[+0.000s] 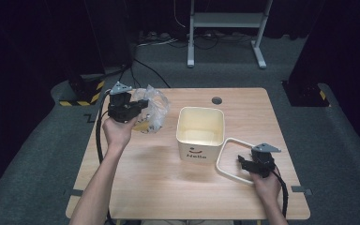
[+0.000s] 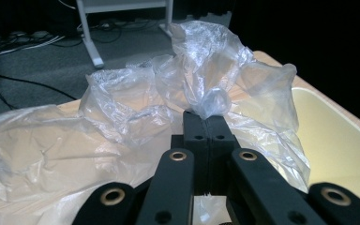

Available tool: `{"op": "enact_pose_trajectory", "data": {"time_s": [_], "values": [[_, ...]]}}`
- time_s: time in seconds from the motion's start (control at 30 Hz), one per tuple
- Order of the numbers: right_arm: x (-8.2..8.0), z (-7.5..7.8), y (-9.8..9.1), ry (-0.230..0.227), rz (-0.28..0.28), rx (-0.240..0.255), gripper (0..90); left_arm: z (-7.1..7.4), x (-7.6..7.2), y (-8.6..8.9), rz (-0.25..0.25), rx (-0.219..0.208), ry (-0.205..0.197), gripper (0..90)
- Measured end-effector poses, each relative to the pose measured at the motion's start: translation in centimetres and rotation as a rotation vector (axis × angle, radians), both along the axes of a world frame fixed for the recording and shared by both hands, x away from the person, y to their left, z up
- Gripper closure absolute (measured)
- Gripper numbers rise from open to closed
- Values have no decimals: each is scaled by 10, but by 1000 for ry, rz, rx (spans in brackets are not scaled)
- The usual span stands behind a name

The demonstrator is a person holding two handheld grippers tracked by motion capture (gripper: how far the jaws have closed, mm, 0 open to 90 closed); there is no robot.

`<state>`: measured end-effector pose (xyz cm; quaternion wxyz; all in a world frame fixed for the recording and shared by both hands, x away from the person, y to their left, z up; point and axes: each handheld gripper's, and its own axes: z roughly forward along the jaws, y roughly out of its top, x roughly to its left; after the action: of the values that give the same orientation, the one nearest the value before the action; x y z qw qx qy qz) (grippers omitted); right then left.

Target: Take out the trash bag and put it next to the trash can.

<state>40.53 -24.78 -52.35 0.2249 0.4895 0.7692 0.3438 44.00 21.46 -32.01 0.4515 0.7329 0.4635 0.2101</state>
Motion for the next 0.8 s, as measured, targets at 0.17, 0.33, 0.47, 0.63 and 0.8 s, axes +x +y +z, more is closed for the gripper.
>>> {"op": "enact_pose_trajectory", "data": {"time_s": [0.17, 0.33, 0.47, 0.63, 0.8], "values": [[-1, 0, 0, 1, -5, 0, 345, -11, 4, -2, 1, -6, 19, 897], [-1, 0, 0, 1, -5, 1, 344, -19, 7, -8, 2, 3, 24, 897], [0, 0, 0, 1, -4, 1, 342, -22, 9, -12, 2, 26, 24, 896], [0, 0, 0, 1, -2, 0, 341, -26, 11, -15, 3, 21, 35, 896], [0, 0, 0, 1, -3, 1, 341, -34, 16, -20, 5, 29, 50, 895]]}}
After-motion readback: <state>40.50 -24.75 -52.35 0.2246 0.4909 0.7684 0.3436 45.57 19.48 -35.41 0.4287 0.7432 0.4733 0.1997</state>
